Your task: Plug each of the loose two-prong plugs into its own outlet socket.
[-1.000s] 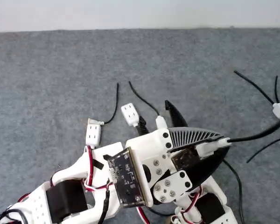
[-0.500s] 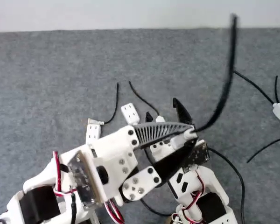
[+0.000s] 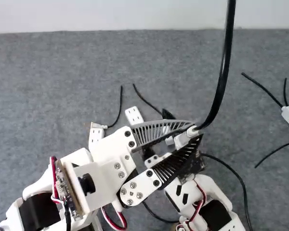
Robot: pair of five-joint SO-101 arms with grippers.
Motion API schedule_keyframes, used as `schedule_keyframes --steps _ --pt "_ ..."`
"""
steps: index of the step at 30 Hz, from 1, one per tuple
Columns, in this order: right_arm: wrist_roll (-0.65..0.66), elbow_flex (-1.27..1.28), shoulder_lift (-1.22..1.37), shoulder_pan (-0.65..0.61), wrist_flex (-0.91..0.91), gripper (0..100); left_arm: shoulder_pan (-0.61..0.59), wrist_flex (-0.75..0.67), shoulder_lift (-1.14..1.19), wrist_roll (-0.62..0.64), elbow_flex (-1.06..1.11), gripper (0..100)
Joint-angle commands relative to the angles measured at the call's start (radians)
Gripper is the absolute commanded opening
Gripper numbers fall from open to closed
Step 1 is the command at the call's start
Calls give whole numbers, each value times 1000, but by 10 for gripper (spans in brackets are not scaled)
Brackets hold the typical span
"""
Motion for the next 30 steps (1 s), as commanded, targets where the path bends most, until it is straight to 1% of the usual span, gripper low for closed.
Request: schedule_keyframes --steps 1,5,9,12,19,23,30 --pt "51 -41 -4 -19 5 262 2 -29 71 3 -12 11" --pt "52 -38 -4 -19 2 262 9 -32 106 6 -16 11" --pt "55 -43 -4 -15 2 262 55 -29 106 6 -16 11" --pt "55 -43 -4 -13 2 262 64 -29 106 8 -16 11" --pt "49 -69 -5 79 -5 262 63 -26 55 9 -10 11" --pt "52 -71 -8 87 -5 262 41 18 29 9 -10 11" --pt "55 -72 -12 88 -5 262 41 81 -37 9 -10 11"
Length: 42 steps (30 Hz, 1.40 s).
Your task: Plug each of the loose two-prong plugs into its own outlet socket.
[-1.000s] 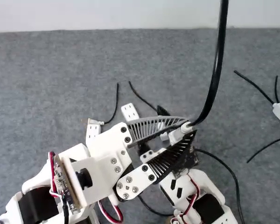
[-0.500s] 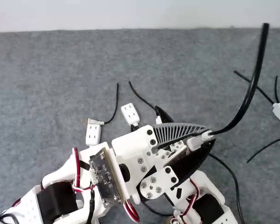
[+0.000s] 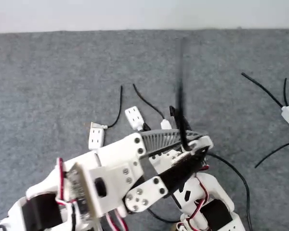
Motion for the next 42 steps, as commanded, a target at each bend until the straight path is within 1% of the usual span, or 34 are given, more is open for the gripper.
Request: schedule_keyframes --steps 1,4,9,15,21,27,30,35,42 --pt "11 -71 -12 18 -8 262 -8 35 -54 9 -10 11" --pt "11 -71 -12 19 -8 262 -8 54 -81 9 -10 11" --pt "9 -71 -10 18 -8 262 -8 44 -110 9 16 11" --pt "3 -66 -4 12 -8 262 -8 -58 -81 5 51 11" --pt "3 -60 -2 -45 1 262 -5 -104 -8 5 48 11" --pt "9 -57 -4 -44 -1 262 -3 -123 18 8 48 11" --pt "11 -60 -12 -36 -1 262 -5 -106 18 9 30 11" --pt "8 -81 -7 18 -2 262 -6 -41 18 9 -8 11" --pt "9 -84 -5 22 -1 262 -8 46 18 11 -56 11"
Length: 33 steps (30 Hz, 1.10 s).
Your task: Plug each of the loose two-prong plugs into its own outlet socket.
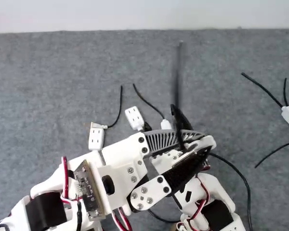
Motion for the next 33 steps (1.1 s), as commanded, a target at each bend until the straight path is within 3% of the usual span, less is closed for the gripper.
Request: schedule_keyframes --steps 1,25,33 --pt "9 -68 -7 21 -1 262 -6 57 2 11 -65 11" --pt "6 -77 -13 61 -8 262 -52 81 -97 11 -15 11" --pt "3 -68 -4 12 -1 262 -51 74 -89 11 -16 11"
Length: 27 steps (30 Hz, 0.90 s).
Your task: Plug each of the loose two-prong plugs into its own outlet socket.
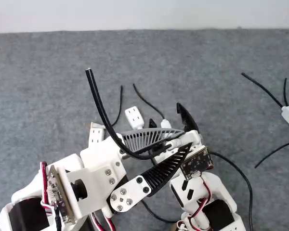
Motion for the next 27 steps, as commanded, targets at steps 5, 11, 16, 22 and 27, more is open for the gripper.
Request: schedule_keyframes --steps 5,11,16,22,27 --pt "9 -58 -4 -51 1 262 -3 -25 2 11 -12 11" --pt "6 -55 -4 -53 1 262 -3 -61 3 91 -8 11" --pt "5 -55 -4 -53 -1 262 -3 -60 3 216 -7 11" --pt "5 -55 -4 -53 -1 262 -3 -97 3 221 -4 11" --pt "5 -55 -4 -54 -1 262 -2 -147 28 222 41 11"
